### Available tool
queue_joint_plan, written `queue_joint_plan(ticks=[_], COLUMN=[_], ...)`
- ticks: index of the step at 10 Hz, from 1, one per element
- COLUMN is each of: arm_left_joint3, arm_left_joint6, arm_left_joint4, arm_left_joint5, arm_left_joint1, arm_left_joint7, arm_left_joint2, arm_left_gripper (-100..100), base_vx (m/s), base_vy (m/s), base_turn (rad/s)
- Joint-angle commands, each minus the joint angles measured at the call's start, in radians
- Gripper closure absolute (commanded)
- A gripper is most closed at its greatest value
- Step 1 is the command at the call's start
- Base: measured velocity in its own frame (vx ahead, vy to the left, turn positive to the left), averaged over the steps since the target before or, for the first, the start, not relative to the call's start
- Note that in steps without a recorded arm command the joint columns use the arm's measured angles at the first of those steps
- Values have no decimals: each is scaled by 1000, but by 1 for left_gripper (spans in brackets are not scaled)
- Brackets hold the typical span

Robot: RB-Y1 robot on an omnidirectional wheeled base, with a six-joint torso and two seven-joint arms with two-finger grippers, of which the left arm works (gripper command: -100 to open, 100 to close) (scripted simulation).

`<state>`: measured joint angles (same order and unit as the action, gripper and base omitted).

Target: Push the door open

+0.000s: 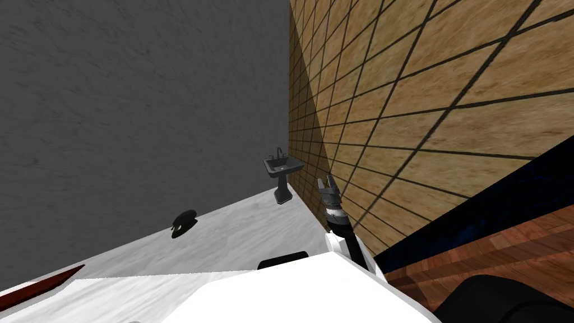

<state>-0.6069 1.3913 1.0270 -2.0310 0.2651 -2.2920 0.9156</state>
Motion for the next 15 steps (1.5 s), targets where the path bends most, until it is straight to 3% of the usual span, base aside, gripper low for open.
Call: queue_joint_plan(ticks=[1,13,15], arm_left_joint3=[-5,-46,-51], arm_left_joint6=[26,182,203], arm_left_joint4=[-8,16,19], arm_left_joint5=[-21,-187,-209], arm_left_joint1=[2,76,86], arm_left_joint7=[-31,-252,-282], arm_left_joint2=[7,74,83], arm_left_gripper=[-100,-100,-100], base_vx=[-138,-106,-38], base_vy=[-51,-42,1], base_turn=[-246,-300,-68])
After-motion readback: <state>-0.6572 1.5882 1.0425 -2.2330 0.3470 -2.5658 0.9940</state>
